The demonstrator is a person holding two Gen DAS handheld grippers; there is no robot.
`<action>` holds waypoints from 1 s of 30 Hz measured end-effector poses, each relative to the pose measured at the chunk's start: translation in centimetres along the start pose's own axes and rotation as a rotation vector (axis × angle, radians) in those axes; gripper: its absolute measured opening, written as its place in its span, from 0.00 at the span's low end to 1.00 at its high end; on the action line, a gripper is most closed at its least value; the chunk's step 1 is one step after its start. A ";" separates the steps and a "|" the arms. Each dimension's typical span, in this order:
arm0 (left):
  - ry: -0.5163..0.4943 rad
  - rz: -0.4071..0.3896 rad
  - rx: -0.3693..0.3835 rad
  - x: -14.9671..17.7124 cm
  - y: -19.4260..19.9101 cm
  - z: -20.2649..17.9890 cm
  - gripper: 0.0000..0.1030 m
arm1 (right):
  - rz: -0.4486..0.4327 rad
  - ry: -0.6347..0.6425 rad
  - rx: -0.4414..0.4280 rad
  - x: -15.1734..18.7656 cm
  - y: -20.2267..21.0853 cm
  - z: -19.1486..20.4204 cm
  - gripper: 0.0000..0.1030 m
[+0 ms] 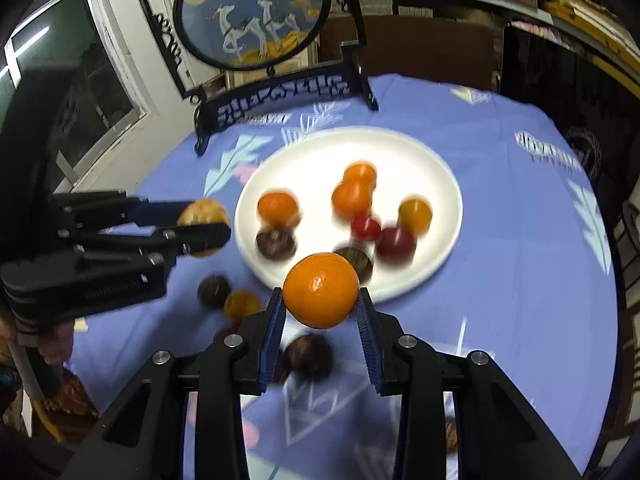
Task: Organize fruits
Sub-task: 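Carry the mandarin and pale tomato onto the white plate and open both tools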
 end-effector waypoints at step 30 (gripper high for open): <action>0.080 0.068 -0.171 -8.0 -10.1 4.4 0.73 | 0.028 -0.064 0.089 -8.0 -10.0 -7.0 0.72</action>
Point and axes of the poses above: each gripper's, at about its wrist camera, not at the fingertips, and y roughly against the way its jaws point, z to its left, x to its underside, the point moved 9 cm from there along -y, roughly the way its jaws point, and after that the axes turned 7 degrees about y, right-handed, at the moved point
